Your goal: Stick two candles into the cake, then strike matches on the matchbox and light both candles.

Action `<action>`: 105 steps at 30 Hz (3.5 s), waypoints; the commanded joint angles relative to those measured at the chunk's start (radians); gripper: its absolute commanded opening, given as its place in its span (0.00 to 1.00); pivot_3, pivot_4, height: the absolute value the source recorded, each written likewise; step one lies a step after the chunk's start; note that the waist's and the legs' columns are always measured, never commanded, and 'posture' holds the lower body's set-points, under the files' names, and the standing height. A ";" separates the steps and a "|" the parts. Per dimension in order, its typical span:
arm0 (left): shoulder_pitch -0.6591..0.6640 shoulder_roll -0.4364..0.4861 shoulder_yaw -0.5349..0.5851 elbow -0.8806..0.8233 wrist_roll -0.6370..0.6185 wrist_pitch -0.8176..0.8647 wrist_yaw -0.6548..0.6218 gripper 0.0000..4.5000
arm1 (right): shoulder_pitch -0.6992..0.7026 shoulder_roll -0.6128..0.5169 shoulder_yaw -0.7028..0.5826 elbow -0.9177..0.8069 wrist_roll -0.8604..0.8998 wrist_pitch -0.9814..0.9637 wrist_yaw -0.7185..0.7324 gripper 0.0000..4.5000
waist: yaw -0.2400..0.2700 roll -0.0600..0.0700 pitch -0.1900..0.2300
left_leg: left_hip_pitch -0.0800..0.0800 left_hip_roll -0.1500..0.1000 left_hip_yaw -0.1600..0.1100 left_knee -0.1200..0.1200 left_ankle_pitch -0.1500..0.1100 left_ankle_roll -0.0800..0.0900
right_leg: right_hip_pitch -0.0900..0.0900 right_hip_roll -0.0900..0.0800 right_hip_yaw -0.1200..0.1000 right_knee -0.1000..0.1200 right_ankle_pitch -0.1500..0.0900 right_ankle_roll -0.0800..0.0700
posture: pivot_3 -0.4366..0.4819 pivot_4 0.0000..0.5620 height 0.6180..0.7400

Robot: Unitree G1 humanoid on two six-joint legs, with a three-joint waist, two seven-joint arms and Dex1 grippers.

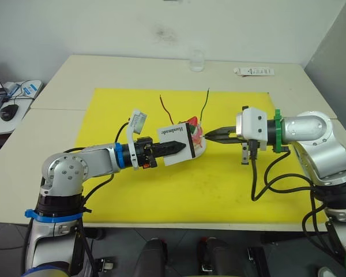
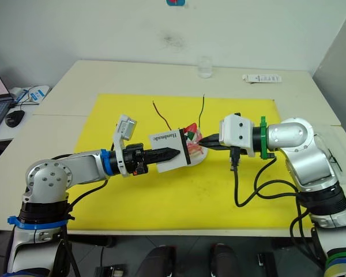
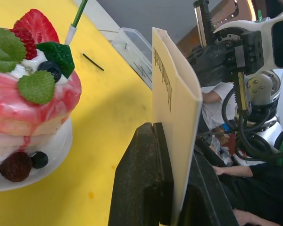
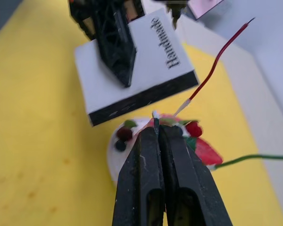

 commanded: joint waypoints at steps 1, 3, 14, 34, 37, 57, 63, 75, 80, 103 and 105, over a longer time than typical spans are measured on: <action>-0.016 -0.006 0.028 -0.032 -0.030 0.010 0.008 0.00 | 0.006 0.010 -0.007 -0.039 -0.041 -0.039 -0.049 0.01 | 0.000 0.000 0.000 | -0.001 -0.001 0.000 0.000 0.000 0.000 | 0.000 -0.001 0.000 -0.001 0.000 0.000 | 0.48 0.27 1.00; -0.016 -0.008 0.029 -0.034 -0.033 0.015 0.010 0.00 | 0.000 0.019 0.001 -0.034 -0.058 -0.049 -0.062 0.01 | 0.000 0.000 0.000 | -0.001 -0.001 0.000 0.000 0.000 0.000 | 0.000 -0.001 0.000 -0.001 0.000 0.001 | 0.48 0.27 1.00; -0.035 -0.017 0.032 -0.018 -0.043 0.023 0.021 0.00 | -0.003 0.041 0.033 -0.020 -0.110 -0.091 -0.075 0.01 | -0.001 0.000 0.000 | 0.001 0.000 -0.001 0.000 0.000 0.000 | 0.000 0.000 -0.001 0.002 0.000 0.000 | 0.48 0.27 1.00; -0.047 -0.020 0.033 -0.003 -0.028 0.012 0.011 0.00 | 0.019 0.036 0.130 0.016 -0.201 -0.205 -0.030 0.01 | -0.001 0.000 0.000 | 0.001 0.000 -0.001 0.000 0.000 0.000 | 0.000 0.000 -0.001 0.001 0.000 0.000 | 0.48 0.27 1.00; -0.069 -0.023 0.046 0.022 -0.025 0.003 0.010 0.00 | 0.145 -0.175 0.205 -0.107 -0.143 -0.185 0.240 0.01 | 0.010 0.000 0.000 | 0.001 0.000 -0.001 0.000 0.000 0.000 | 0.000 0.000 -0.001 0.001 0.000 0.000 | 0.48 0.27 1.00; -0.033 -0.052 0.080 -0.018 -0.037 0.028 0.040 0.00 | -0.107 -0.152 -0.039 -0.002 0.096 0.183 0.153 0.01 | -0.002 -0.003 0.003 | 0.006 0.001 0.002 -0.001 0.000 0.000 | 0.004 0.000 0.000 0.000 0.001 -0.002 | 0.48 0.27 1.00; -0.029 -0.051 0.078 -0.018 -0.046 0.030 0.046 0.00 | -0.108 -0.087 -0.039 -0.005 0.067 0.129 0.081 0.01 | -0.001 -0.003 0.003 | 0.005 0.001 0.002 -0.001 0.000 0.000 | 0.003 -0.001 0.000 0.000 0.001 -0.001 | 0.48 0.27 1.00; -0.044 -0.085 0.097 0.011 -0.106 0.035 0.115 0.00 | -0.072 0.036 -0.004 0.037 -0.117 -0.157 -0.096 0.01 | -0.002 -0.003 0.003 | 0.005 0.000 0.002 -0.001 0.000 0.000 | 0.003 -0.001 0.000 0.001 0.001 -0.001 | 0.48 0.27 1.00; -0.061 -0.091 0.106 0.027 -0.142 0.042 0.144 0.00 | -0.054 0.040 0.019 0.044 -0.152 -0.219 -0.098 0.01 | -0.002 -0.003 0.003 | 0.005 0.001 0.002 -0.001 0.000 0.000 | 0.003 -0.001 0.000 0.001 0.001 -0.001 | 0.48 0.27 1.00; -0.081 -0.093 0.104 0.034 -0.228 0.043 0.207 0.00 | -0.020 0.055 0.083 0.080 -0.285 -0.396 -0.110 0.01 | -0.001 -0.003 0.003 | 0.005 0.001 0.002 -0.001 0.000 0.000 | 0.003 -0.001 0.000 0.001 0.001 -0.001 | 0.48 0.27 1.00; -0.090 -0.102 0.107 0.045 -0.234 0.036 0.218 0.00 | 0.021 0.003 0.146 0.045 -0.285 -0.405 -0.005 0.01 | -0.001 -0.003 0.003 | 0.005 0.001 0.002 -0.001 0.000 0.000 | 0.003 -0.001 0.000 0.001 0.001 -0.001 | 0.48 0.27 1.00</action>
